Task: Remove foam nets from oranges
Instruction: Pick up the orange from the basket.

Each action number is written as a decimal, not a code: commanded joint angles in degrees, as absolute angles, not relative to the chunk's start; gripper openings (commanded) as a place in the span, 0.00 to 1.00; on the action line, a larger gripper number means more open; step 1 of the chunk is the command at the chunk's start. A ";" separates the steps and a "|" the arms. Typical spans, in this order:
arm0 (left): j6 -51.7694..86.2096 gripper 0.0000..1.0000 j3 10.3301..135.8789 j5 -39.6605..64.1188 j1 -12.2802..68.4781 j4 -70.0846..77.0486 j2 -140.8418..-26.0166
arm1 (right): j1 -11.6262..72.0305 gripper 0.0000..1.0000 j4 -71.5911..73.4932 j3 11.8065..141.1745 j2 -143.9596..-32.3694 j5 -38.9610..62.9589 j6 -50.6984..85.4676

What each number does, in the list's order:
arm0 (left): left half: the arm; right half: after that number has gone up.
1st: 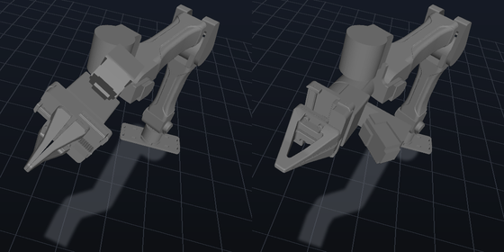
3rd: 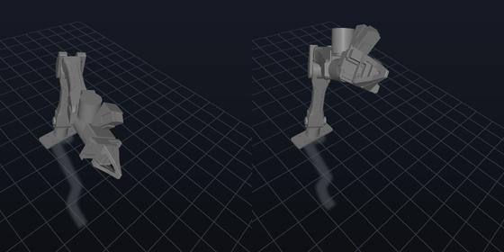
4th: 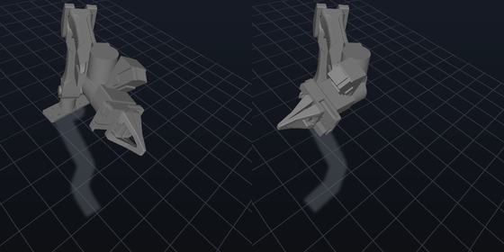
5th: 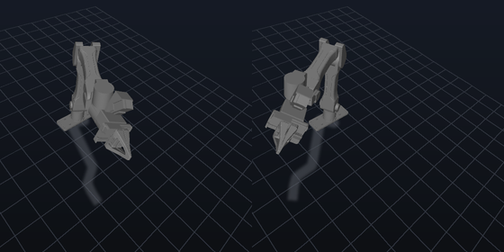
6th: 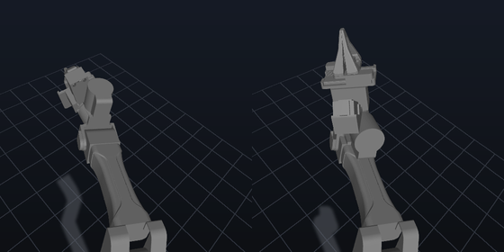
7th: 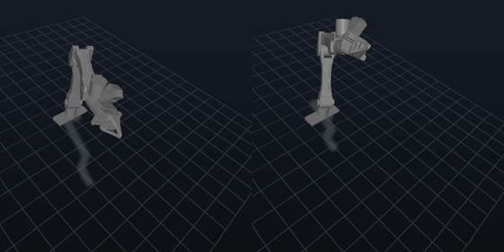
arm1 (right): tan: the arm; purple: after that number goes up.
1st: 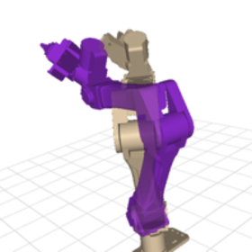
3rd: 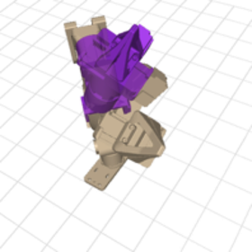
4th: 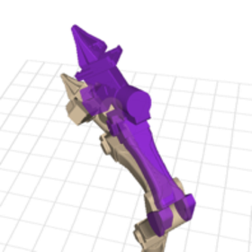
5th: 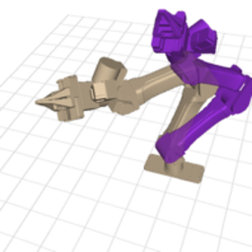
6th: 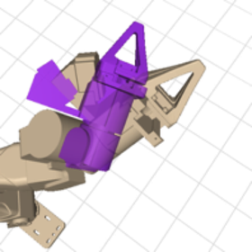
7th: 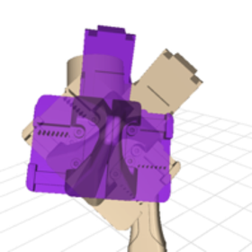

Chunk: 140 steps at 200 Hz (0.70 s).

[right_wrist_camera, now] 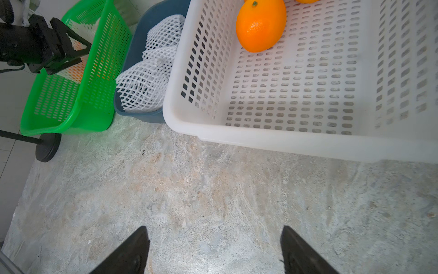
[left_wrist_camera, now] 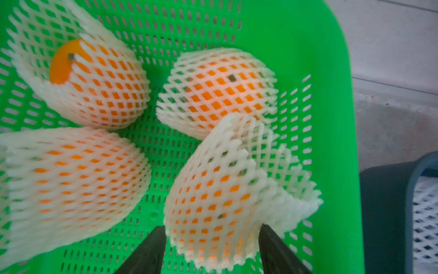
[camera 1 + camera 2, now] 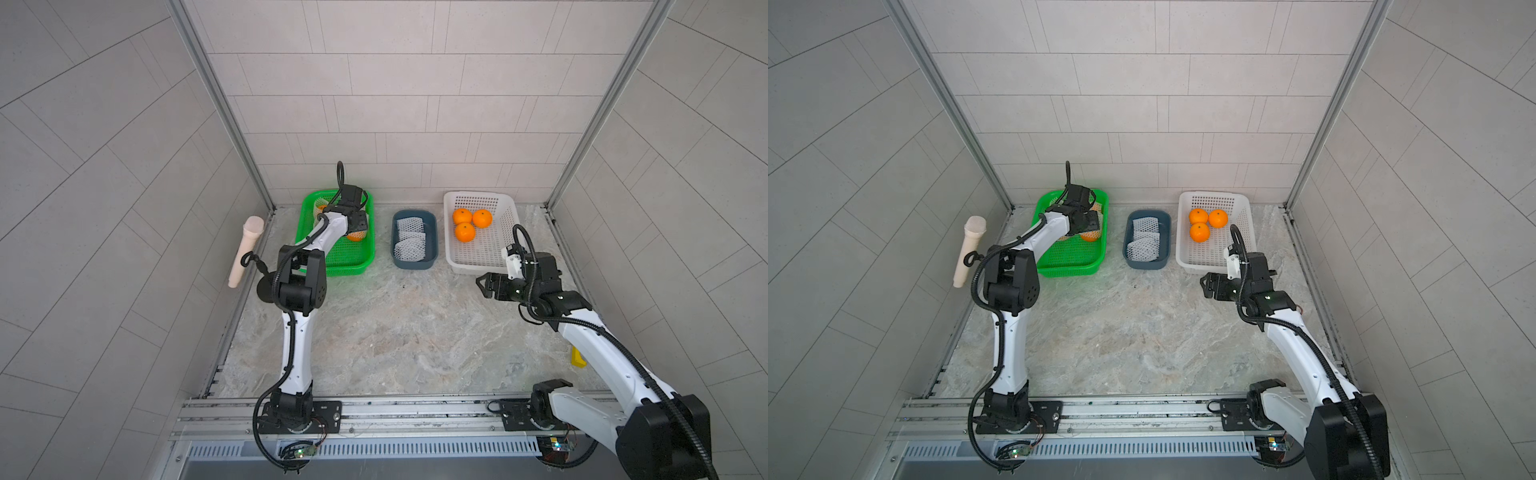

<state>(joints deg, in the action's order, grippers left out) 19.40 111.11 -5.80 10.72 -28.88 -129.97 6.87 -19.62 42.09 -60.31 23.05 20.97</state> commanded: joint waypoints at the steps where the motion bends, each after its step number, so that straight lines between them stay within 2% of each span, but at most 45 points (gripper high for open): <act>1: 18.72 0.66 110.28 -6.86 10.37 -29.79 -130.09 | 7.28 0.88 -19.87 42.52 -59.62 22.39 20.13; 57: 17.91 0.66 110.04 -6.77 10.42 -29.88 -130.92 | 7.21 0.88 -19.87 42.29 -59.41 22.15 20.13; 140: 16.88 0.72 113.79 -5.79 10.40 -32.73 -134.44 | 7.28 0.88 -20.04 42.28 -59.15 21.66 20.05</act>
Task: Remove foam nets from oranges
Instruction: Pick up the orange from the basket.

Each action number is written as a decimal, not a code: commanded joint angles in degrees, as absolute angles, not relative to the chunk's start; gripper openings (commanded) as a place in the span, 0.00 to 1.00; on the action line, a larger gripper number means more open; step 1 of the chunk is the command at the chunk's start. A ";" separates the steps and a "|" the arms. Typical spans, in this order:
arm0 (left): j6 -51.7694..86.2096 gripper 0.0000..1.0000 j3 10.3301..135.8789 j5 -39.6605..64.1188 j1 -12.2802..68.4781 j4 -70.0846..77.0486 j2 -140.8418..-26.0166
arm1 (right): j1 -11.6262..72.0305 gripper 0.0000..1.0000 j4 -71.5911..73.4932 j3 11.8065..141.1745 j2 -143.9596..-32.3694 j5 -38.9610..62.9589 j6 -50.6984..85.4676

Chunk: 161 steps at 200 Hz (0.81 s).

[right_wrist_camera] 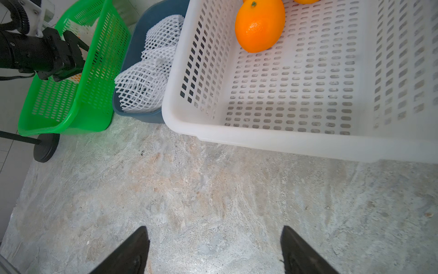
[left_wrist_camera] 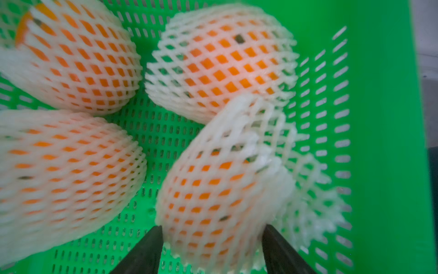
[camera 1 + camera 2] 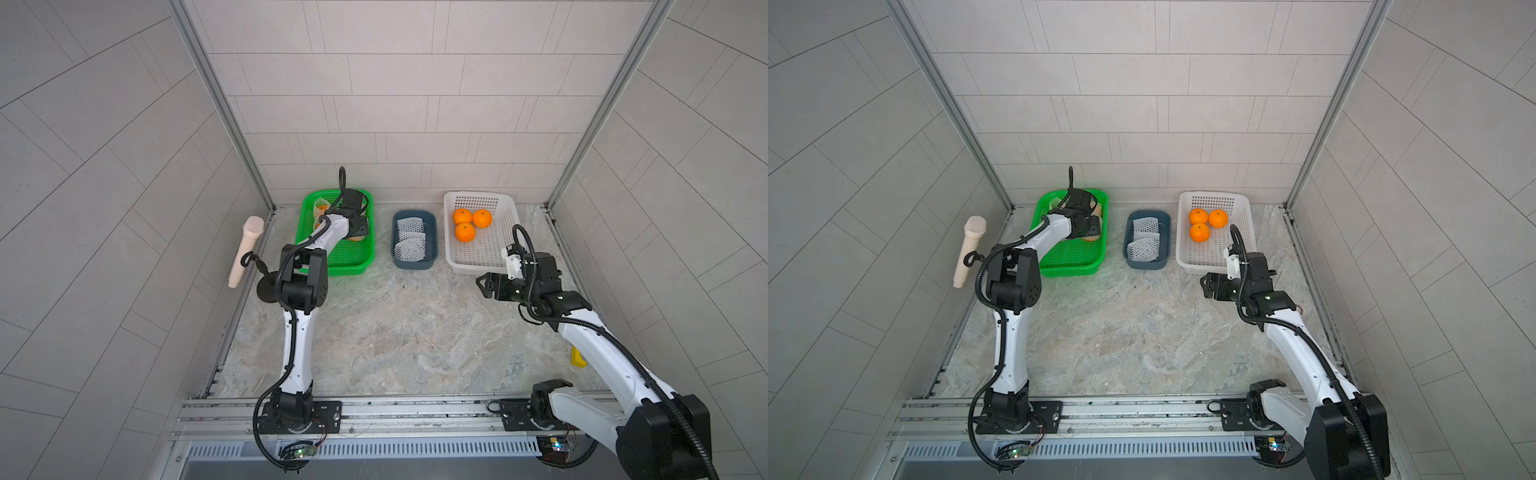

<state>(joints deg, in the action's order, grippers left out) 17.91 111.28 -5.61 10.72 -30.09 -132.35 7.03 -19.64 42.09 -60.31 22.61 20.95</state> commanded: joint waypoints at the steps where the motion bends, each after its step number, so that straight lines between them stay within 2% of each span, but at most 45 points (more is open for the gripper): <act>1: 16.88 0.72 113.85 -5.79 10.39 -32.80 -134.50 | 7.24 0.88 -20.04 42.28 -59.15 21.64 20.04; 161: 13.72 0.81 117.33 -2.76 9.59 -33.91 -136.66 | 7.21 0.89 -19.79 42.01 -59.15 21.20 19.97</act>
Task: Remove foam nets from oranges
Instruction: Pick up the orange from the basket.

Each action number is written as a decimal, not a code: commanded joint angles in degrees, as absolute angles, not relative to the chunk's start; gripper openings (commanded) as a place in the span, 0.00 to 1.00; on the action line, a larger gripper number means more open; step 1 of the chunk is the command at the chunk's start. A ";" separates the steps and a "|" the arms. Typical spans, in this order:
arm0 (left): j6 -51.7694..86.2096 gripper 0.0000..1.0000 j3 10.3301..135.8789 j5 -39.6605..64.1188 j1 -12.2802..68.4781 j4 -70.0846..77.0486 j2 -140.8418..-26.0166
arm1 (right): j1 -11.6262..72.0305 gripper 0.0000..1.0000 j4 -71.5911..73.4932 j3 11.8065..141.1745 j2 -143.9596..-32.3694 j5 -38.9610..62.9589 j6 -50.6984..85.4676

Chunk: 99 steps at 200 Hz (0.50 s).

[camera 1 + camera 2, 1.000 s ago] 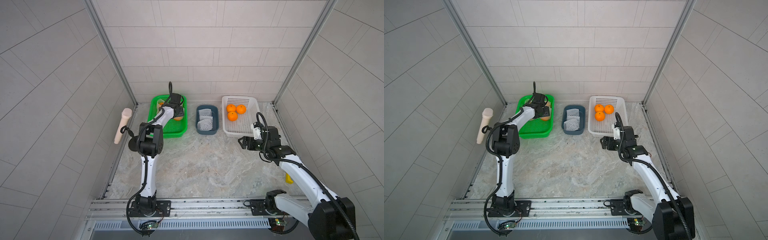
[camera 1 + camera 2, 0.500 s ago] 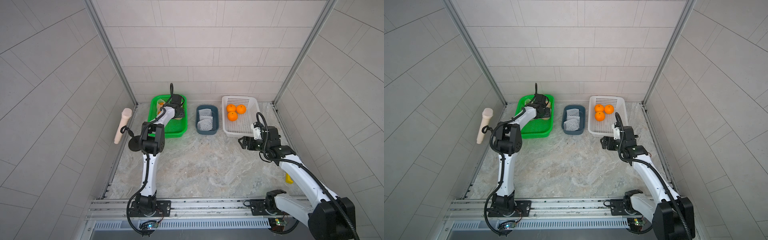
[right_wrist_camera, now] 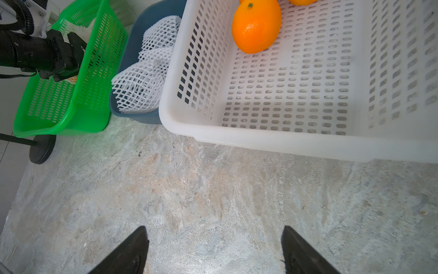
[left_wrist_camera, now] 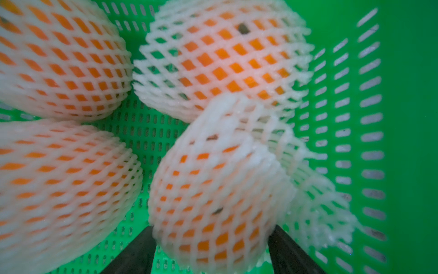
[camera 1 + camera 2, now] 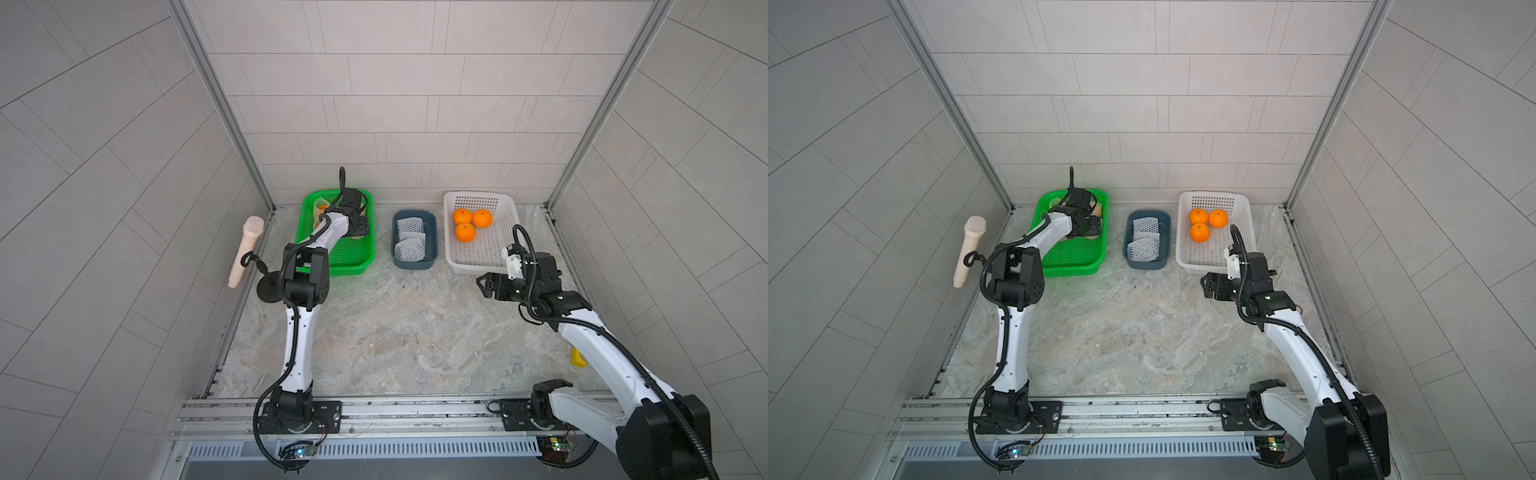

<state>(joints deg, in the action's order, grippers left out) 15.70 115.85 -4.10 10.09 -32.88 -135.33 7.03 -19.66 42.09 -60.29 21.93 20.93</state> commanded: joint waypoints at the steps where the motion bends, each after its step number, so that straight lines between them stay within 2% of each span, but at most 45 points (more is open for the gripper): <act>1: 13.63 0.81 117.42 -2.70 9.59 -33.92 -136.67 | 7.25 0.89 -19.78 42.01 -59.15 21.19 19.96; 99: 4.10 0.87 123.18 0.51 8.18 -40.08 -138.54 | 7.24 0.91 -19.42 41.95 -60.10 21.10 19.86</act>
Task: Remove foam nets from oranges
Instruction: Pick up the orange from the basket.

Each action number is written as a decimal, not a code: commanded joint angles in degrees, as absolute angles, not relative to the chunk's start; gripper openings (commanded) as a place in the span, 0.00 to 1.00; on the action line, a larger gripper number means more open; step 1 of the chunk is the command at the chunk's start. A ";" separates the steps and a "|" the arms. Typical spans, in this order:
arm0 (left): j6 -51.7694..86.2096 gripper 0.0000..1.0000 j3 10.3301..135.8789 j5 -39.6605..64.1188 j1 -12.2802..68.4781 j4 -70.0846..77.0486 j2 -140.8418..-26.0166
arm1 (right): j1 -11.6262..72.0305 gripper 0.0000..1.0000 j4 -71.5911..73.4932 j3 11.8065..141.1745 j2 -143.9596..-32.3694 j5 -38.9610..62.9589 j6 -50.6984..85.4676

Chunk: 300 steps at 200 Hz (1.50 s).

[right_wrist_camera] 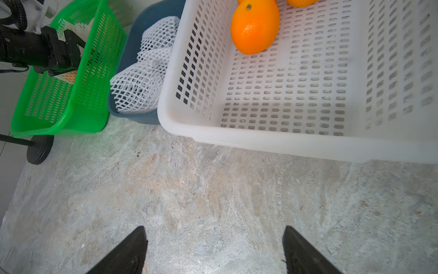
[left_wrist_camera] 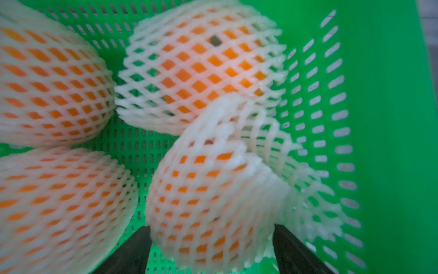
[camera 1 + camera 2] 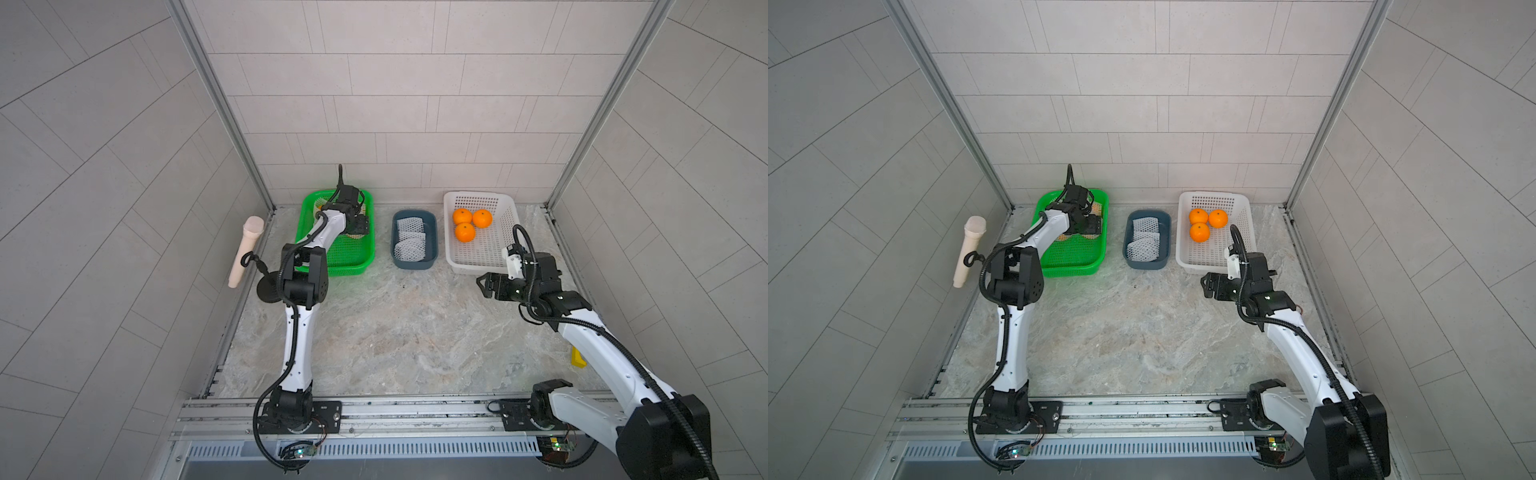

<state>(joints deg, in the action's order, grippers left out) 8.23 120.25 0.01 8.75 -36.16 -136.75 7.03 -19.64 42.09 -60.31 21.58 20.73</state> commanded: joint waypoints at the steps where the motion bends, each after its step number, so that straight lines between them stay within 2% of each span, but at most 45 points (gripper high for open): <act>1: 3.99 0.87 123.24 0.52 8.17 -40.12 -138.57 | 7.22 0.91 -19.38 41.94 -60.15 21.14 19.82; 98: 0.14 0.90 132.53 0.83 7.38 -46.00 -143.93 | 7.23 0.92 -19.69 42.33 -60.75 20.76 19.77; 170: 0.57 0.90 133.97 2.46 7.40 -46.12 -146.29 | 7.21 0.92 -19.95 42.32 -60.38 20.47 19.77; 194: 0.81 0.85 133.95 2.13 7.43 -45.68 -146.10 | 7.22 0.92 -19.97 42.23 -60.21 20.35 19.73; 209: 0.91 0.79 133.70 2.17 7.41 -45.61 -145.70 | 7.21 0.92 -19.95 42.27 -60.12 20.30 19.74; 243: 1.48 0.73 130.69 2.43 7.41 -44.29 -142.66 | 7.21 0.92 -19.86 42.11 -59.77 20.30 19.69; 300: 4.21 0.69 119.80 1.33 7.39 -39.36 -132.14 | 7.24 0.92 -19.82 41.65 -58.68 20.44 19.78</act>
